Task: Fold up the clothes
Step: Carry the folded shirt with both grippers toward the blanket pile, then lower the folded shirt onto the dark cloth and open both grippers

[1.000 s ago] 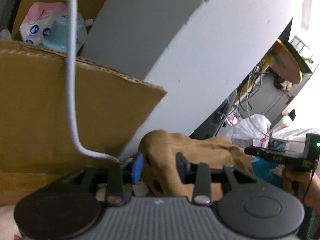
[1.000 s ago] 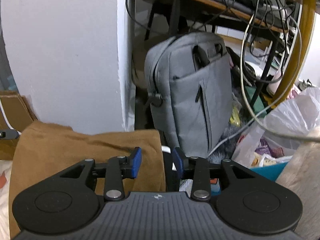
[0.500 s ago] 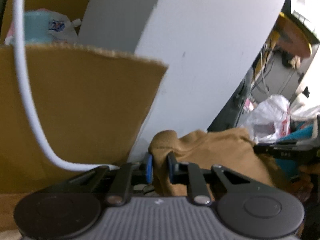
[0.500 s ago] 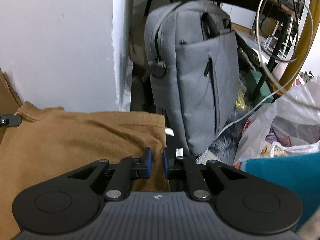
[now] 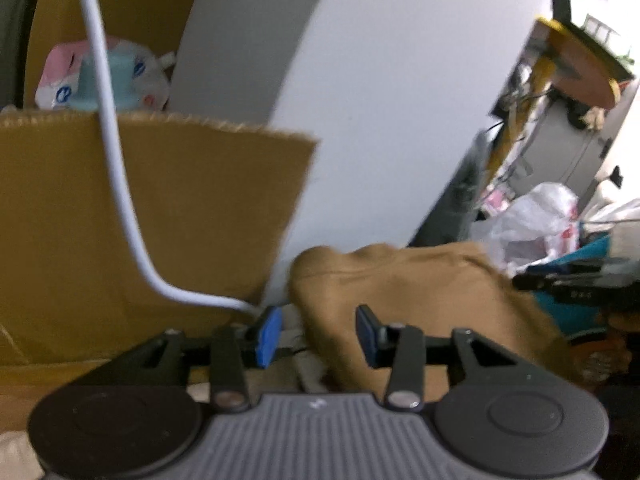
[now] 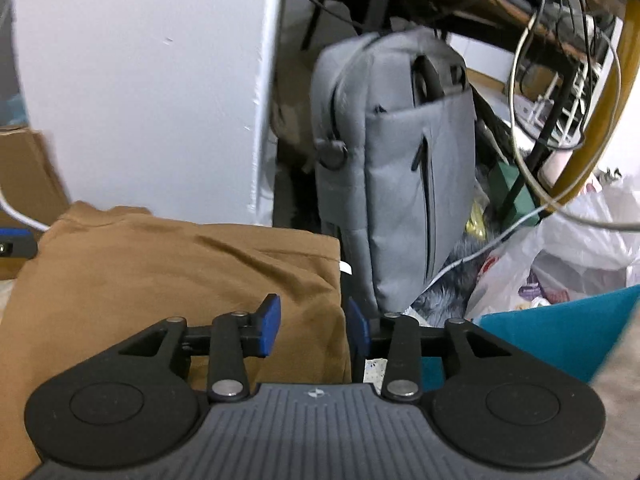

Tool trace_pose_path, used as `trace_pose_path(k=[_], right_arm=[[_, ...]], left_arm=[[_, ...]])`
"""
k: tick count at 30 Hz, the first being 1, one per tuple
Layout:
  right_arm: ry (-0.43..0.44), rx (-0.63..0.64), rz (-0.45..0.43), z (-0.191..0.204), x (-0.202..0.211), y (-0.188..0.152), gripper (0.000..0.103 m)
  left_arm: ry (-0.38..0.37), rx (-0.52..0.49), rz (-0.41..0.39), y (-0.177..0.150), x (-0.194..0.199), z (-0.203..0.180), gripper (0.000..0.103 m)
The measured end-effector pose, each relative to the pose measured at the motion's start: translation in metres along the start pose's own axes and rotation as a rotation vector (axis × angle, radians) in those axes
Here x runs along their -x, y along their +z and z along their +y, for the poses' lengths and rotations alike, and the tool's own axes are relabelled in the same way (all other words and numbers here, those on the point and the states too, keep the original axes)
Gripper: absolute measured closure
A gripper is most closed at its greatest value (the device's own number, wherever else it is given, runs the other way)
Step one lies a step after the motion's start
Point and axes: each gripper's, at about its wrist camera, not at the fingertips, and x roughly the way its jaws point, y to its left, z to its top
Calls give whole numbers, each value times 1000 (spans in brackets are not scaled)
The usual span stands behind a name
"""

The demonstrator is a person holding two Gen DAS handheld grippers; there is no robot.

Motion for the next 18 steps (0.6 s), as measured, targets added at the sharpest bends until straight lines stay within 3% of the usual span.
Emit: trace_pose_path(k=[6, 10, 18], right_arm=[[49, -20, -20, 6, 38, -25, 60], [76, 0, 20, 14, 52, -57, 61], [94, -42, 85, 14, 66, -114, 71]], left_arm=[[-101, -20, -7, -17, 30, -33, 60], [-110, -31, 38, -36, 12, -54, 60], [-52, -49, 144, -84, 16, -58, 60]])
